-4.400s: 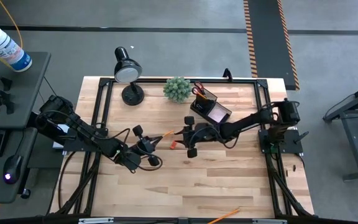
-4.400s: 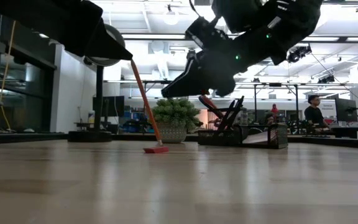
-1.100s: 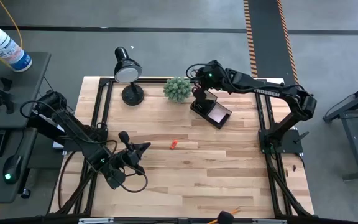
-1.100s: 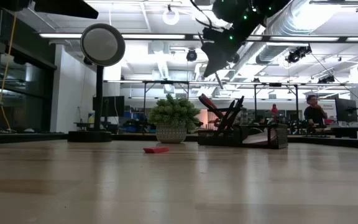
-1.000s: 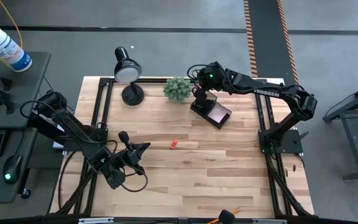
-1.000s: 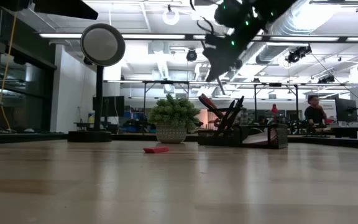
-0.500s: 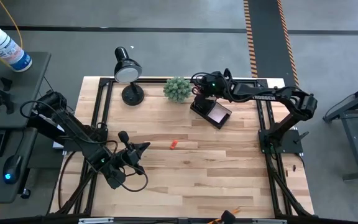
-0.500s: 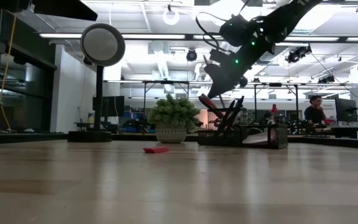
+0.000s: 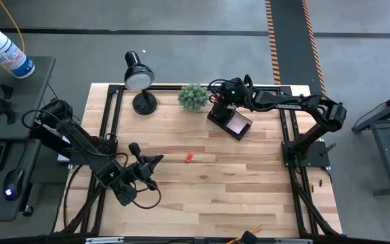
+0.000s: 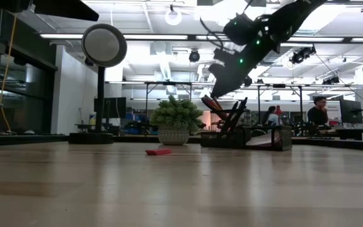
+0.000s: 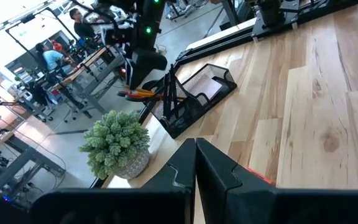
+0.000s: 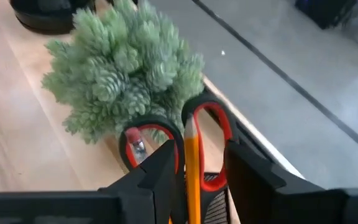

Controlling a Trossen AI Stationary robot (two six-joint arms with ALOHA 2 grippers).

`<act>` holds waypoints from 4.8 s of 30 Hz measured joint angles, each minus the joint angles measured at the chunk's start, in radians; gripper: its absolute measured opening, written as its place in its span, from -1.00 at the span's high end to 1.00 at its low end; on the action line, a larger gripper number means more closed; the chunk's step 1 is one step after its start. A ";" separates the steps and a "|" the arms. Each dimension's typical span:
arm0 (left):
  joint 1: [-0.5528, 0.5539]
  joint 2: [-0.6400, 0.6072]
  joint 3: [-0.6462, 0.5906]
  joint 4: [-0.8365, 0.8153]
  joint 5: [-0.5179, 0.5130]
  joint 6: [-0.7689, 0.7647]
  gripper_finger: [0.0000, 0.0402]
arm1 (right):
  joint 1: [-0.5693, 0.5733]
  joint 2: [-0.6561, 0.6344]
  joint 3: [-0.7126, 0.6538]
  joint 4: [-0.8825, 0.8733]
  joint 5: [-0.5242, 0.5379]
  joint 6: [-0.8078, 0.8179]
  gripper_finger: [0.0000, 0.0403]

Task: Pick and place office supplies into organizer
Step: Put the orange eraser into the black desk organizer

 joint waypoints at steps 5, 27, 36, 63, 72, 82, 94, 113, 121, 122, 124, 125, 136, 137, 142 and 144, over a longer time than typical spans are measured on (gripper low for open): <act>0.001 0.000 0.000 -0.010 0.000 0.000 1.00 | 0.004 -0.100 0.000 -0.010 -0.010 -0.047 0.37; 0.259 0.115 0.000 0.092 0.425 0.014 1.00 | 0.333 -0.342 0.002 -0.474 -0.494 -0.110 0.36; 0.501 0.117 0.000 0.241 0.752 0.092 1.00 | 0.506 -0.342 0.002 -0.609 -0.368 -0.080 0.36; 0.596 0.377 0.218 0.029 0.981 -0.197 0.11 | 0.760 -0.342 -0.291 -0.290 0.059 -0.066 0.36; 0.607 0.567 0.480 -0.237 0.989 -0.202 0.07 | 0.806 -0.342 -0.291 -0.228 0.050 -0.112 0.36; 0.609 0.615 0.547 -0.205 0.992 -0.134 0.07 | 0.851 -0.342 -0.291 -0.237 0.053 -0.112 0.36; 0.624 0.646 0.534 -0.322 0.951 -0.301 0.07 | 0.876 -0.342 -0.291 -0.227 0.065 -0.112 0.36; 0.622 0.705 0.536 -0.327 0.989 -0.409 0.07 | 0.877 -0.342 -0.291 -0.200 0.076 -0.114 0.36; 0.623 0.706 0.535 -0.328 0.994 -0.409 0.12 | 0.877 -0.342 -0.291 -0.200 0.073 -0.114 0.36; 0.623 0.706 0.535 -0.328 0.995 -0.409 0.15 | 0.877 -0.342 -0.291 -0.200 0.073 -0.114 0.36; 0.623 0.707 0.535 -0.325 0.997 -0.409 0.25 | 0.877 -0.342 -0.291 -0.199 0.073 -0.114 0.36; 0.623 0.707 0.535 -0.324 0.999 -0.409 0.31 | 0.877 -0.342 -0.291 -0.199 0.073 -0.114 0.36; 0.621 0.708 0.535 -0.323 1.000 -0.379 0.78 | 0.877 -0.342 -0.291 -0.200 0.072 -0.109 0.36; 0.621 0.708 0.535 -0.324 1.000 -0.378 0.78 | 0.877 -0.342 -0.291 -0.200 0.072 -0.109 0.36; 0.622 0.711 0.552 -0.341 1.007 -0.332 0.71 | 0.877 -0.342 -0.291 -0.216 0.073 -0.111 0.36; 0.622 0.715 0.573 -0.361 1.009 -0.310 0.68 | 0.877 -0.342 -0.291 -0.222 0.073 -0.111 0.36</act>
